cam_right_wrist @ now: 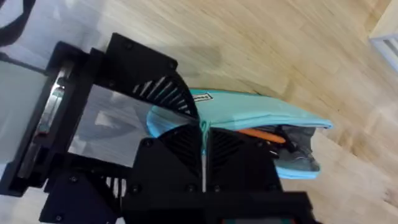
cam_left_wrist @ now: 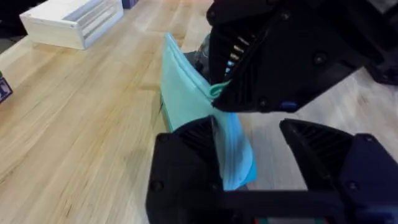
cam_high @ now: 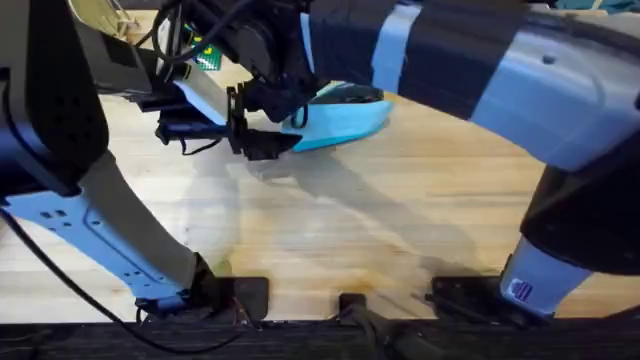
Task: Unzip the bag, pick up the pens from the table one at a time and place them inside, then zip the bag closed.
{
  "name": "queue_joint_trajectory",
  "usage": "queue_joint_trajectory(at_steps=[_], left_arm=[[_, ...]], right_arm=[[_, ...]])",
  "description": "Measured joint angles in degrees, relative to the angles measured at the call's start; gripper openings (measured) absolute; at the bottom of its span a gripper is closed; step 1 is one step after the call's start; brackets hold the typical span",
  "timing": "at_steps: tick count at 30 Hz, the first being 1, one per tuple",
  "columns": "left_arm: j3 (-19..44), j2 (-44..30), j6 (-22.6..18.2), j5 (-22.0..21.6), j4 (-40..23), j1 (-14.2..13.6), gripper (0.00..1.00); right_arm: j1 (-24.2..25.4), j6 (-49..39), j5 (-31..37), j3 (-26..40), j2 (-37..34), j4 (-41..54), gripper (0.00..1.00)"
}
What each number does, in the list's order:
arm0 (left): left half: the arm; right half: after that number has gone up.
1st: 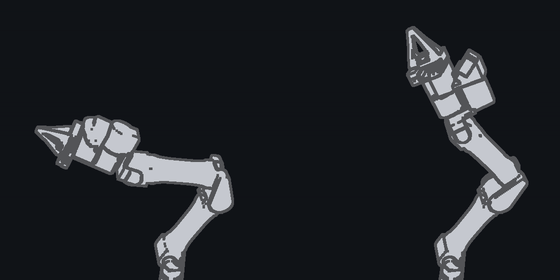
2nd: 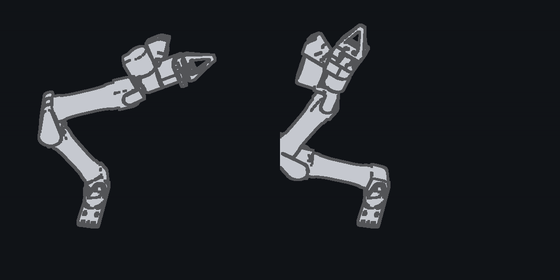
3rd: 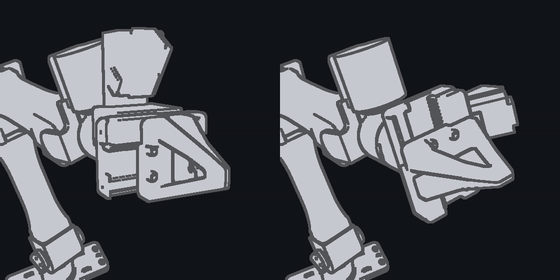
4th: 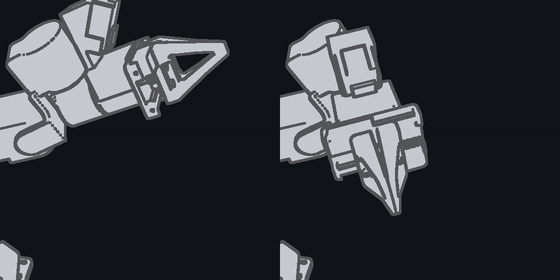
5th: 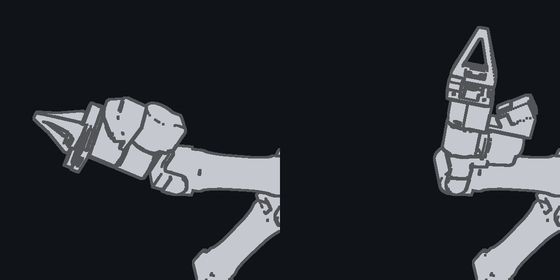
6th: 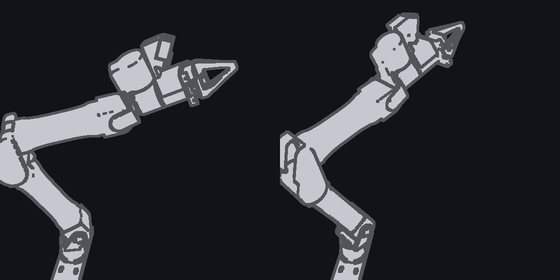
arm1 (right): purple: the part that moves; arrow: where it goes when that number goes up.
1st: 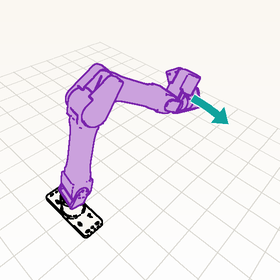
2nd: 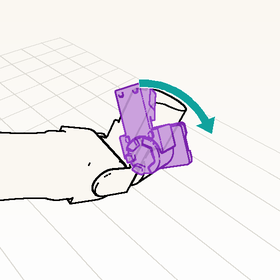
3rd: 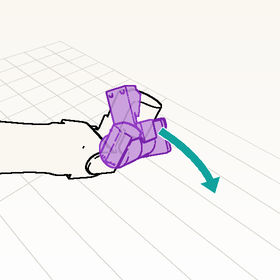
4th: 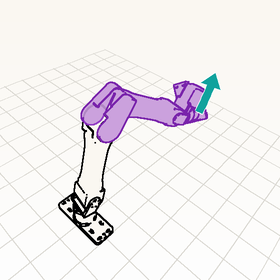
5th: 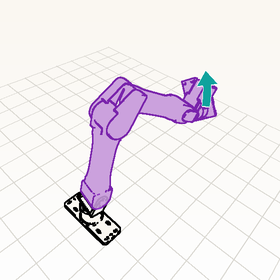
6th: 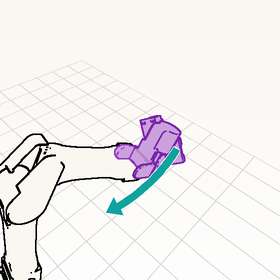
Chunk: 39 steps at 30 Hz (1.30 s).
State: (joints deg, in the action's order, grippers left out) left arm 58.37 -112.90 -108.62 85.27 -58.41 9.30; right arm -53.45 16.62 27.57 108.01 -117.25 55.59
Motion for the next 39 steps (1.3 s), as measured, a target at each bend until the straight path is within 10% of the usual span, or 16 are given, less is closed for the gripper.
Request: queue_joint_trajectory(at_steps=[7,15,39], left_arm=[[0.0,0.0,0.1,0.0,0.1,0.6,0.621],[0.4,0.0,0.2,0.1,0.4,1.5,0.050],[0.5,0.0,0.2,0.1,0.4,1.6,0.043]], right_arm=[[0.0,0.0,0.0,0.0,0.0,0.0,0.030],[-0.1,0.0,-0.9,0.0,0.0,0.3,0.031],[1.7,0.0,-2.7,0.0,0.0,0.6,0.030]])
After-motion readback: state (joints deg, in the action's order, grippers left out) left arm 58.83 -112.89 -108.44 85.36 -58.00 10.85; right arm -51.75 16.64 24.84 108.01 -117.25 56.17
